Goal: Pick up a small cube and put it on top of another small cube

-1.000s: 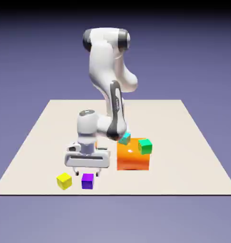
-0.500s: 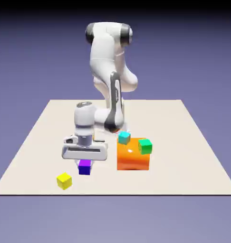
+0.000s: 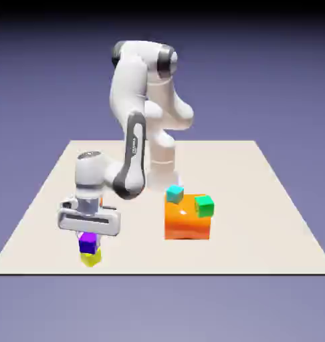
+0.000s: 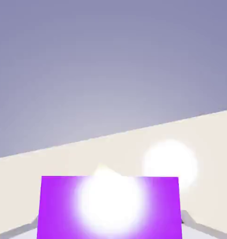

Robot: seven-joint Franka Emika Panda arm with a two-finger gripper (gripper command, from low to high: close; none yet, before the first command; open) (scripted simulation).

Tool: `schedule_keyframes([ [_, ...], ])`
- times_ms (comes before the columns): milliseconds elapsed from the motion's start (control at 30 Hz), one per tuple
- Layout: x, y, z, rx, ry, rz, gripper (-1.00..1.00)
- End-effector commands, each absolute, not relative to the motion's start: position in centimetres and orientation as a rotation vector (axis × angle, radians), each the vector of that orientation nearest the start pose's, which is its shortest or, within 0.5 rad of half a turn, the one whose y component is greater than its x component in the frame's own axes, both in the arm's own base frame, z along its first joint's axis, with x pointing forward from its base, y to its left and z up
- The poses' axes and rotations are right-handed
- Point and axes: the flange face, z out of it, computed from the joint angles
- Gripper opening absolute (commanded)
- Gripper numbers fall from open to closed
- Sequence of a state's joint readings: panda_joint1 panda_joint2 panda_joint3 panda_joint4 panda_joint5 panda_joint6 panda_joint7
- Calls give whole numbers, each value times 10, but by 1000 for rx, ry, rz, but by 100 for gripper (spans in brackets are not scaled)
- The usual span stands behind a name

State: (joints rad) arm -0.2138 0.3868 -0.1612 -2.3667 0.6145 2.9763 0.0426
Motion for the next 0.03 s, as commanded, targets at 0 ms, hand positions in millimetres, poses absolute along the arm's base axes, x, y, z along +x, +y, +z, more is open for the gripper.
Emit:
schedule_keyframes([
  [0, 463, -229, 198, -2681, 1451, -383, 100],
])
